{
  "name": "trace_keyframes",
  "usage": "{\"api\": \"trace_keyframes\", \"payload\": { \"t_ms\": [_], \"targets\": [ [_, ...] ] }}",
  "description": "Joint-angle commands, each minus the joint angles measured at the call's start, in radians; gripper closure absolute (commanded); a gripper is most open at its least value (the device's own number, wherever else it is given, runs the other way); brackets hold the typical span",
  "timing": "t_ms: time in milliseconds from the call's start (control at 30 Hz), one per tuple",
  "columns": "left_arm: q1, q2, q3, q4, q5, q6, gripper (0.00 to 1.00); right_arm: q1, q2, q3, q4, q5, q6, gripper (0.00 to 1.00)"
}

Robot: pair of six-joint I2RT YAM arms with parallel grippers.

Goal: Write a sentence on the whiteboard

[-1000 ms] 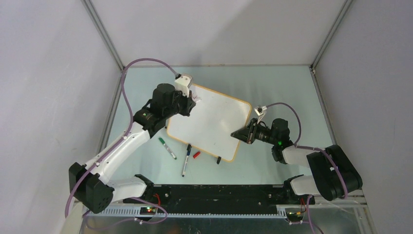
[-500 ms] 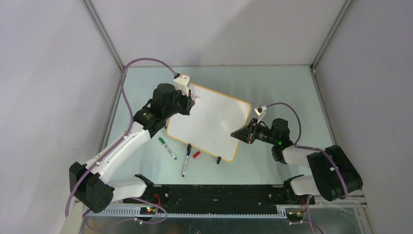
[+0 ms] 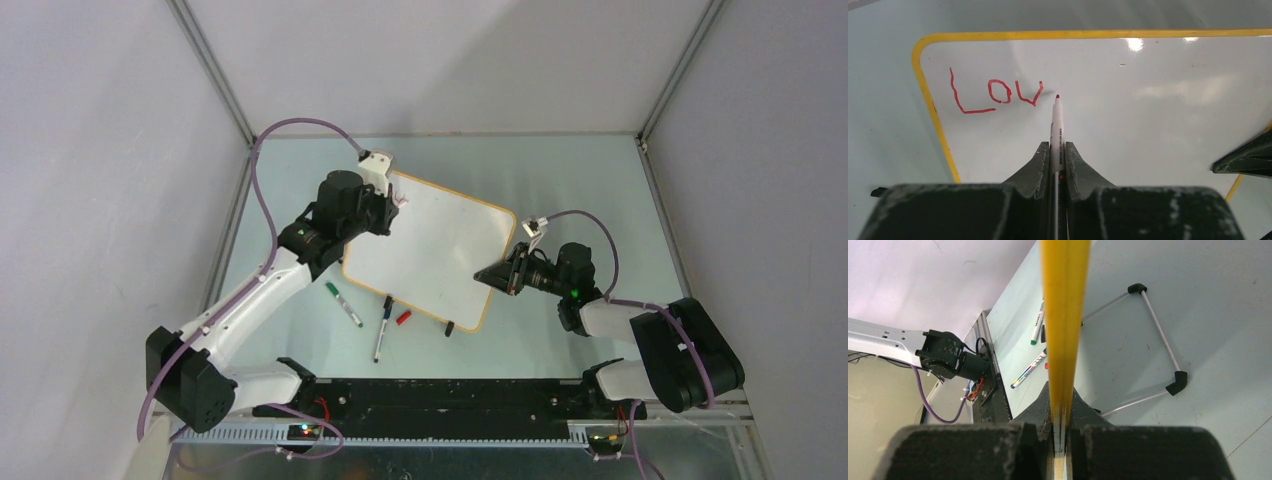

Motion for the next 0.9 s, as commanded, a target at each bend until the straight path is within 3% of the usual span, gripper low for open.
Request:
{"api": "trace_keyframes", "payload": {
  "t_ms": [0,867],
  "targets": [
    [-0.005,-0.001,0.021,0.051,-0.011,-0.013,1.0,-0.005,-0.003,0.018,-0.004,0.016,-0.078,1.0],
    [-0.005,0.039,0.043,0.047,0.009,-0.021,1.0,-0.013,-0.013,0.018,-0.019,0.015,-0.084,1.0]
  ]
}}
